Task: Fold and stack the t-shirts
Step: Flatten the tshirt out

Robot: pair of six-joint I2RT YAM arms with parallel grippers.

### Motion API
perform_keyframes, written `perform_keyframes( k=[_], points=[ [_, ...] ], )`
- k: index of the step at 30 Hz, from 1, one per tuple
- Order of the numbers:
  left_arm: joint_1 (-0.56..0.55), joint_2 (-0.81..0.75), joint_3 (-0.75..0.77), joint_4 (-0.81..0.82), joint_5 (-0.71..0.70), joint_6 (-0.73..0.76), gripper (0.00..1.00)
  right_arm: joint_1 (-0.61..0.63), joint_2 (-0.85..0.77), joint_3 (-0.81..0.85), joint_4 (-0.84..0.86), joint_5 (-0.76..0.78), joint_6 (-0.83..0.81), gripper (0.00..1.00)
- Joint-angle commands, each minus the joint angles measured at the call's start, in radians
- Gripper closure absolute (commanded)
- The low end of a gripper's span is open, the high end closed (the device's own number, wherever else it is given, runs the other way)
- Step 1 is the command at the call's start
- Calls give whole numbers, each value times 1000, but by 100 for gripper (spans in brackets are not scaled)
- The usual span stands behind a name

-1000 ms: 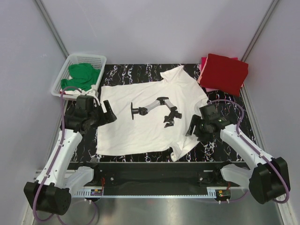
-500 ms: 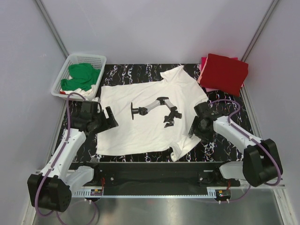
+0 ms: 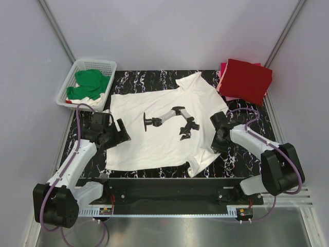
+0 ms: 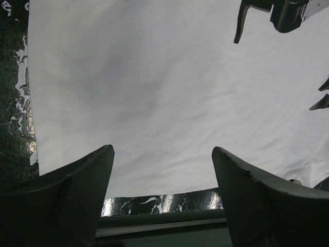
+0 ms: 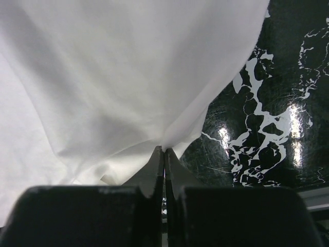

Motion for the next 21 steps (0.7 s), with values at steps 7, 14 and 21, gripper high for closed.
perform_keyframes(
  k=[7,14,21],
  points=[
    [-2,-22,1,56,-7,-8,17,-14,-127,10,-75,120,79,100],
    [-4,-27,0,56,-8,-8,17,-235,-509,-123,-70,69,200,100],
    [-5,-28,-2,56,-3,-10,17,-240,-514,-116,-78,37,213,11]
  ],
)
